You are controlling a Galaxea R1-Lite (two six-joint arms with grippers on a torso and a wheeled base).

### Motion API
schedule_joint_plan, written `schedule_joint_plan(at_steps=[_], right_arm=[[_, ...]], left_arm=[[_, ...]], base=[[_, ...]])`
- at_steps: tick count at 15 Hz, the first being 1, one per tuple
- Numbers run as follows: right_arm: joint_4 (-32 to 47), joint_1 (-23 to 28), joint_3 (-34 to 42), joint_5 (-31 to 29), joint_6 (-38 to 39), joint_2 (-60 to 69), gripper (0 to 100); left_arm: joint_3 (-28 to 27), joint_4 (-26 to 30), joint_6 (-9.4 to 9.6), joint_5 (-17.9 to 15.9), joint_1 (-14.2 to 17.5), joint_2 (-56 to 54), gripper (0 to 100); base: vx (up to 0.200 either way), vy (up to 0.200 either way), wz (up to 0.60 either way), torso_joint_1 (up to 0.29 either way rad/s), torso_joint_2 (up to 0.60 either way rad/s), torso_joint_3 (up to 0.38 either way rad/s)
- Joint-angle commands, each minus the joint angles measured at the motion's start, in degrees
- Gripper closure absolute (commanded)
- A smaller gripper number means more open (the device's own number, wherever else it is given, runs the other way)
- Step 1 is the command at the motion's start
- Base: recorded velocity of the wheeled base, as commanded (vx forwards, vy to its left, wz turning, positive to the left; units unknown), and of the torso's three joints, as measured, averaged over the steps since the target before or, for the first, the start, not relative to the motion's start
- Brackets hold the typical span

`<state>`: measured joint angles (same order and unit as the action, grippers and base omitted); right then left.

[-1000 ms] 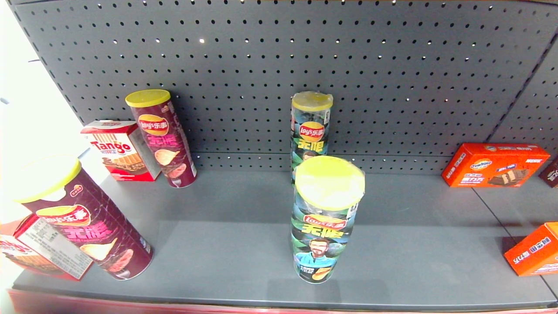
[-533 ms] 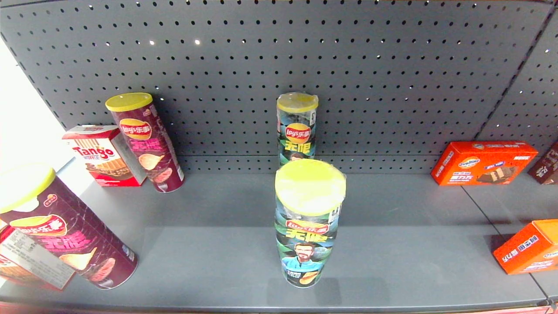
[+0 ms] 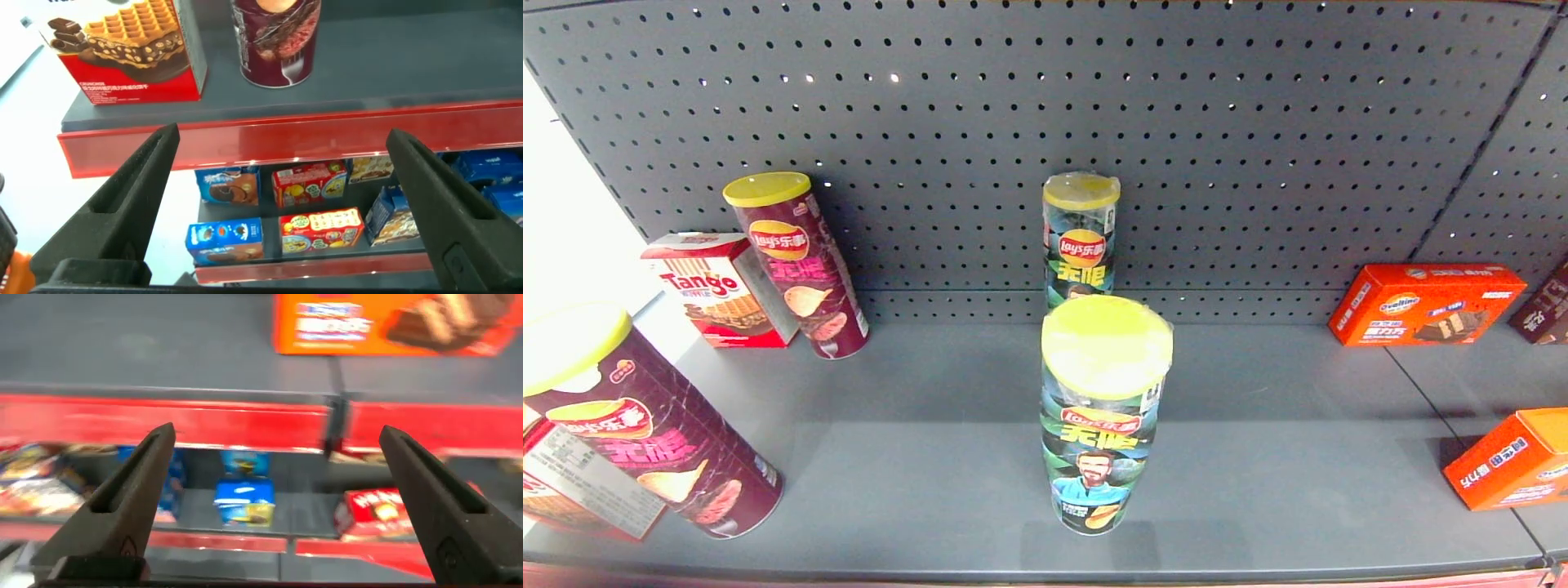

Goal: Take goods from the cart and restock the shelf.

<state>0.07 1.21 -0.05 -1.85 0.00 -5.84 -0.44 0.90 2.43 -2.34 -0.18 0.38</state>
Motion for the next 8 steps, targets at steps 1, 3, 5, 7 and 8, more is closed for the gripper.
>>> schedule_joint_plan(at_steps=[1, 3, 5, 7, 8], right_arm=[[0.0, 2.3, 0.0, 0.0, 0.0, 0.2, 0], [-0.1, -1.1, 0.0, 0.0, 0.0, 5.8, 0], [-0.1, -1.3, 0.0, 0.0, 0.1, 5.6, 0], [-0.1, -1.3, 0.0, 0.0, 0.1, 5.6, 0], [-0.1, -1.3, 0.0, 0.0, 0.1, 5.6, 0]], left_arm=[[0.0, 0.0, -0.05, 0.1, 0.1, 0.0, 0], [0.0, -0.1, -0.05, 0.1, 0.0, 0.0, 0], [0.0, -0.1, -0.32, 0.1, 0.0, 0.0, 0], [0.0, -0.1, -0.23, -0.2, 0.0, 0.0, 0], [0.2, -0.4, -0.14, -0.2, 0.0, 0.0, 0]], base=[[0.0, 0.0, 0.0, 0.0, 0.0, 0.0], [0.0, 0.0, 0.0, 0.0, 0.0, 0.0], [0.0, 0.0, 0.0, 0.0, 0.0, 0.0], [0.0, 0.0, 0.0, 0.0, 0.0, 0.0], [0.0, 0.0, 0.0, 0.0, 0.0, 0.0]])
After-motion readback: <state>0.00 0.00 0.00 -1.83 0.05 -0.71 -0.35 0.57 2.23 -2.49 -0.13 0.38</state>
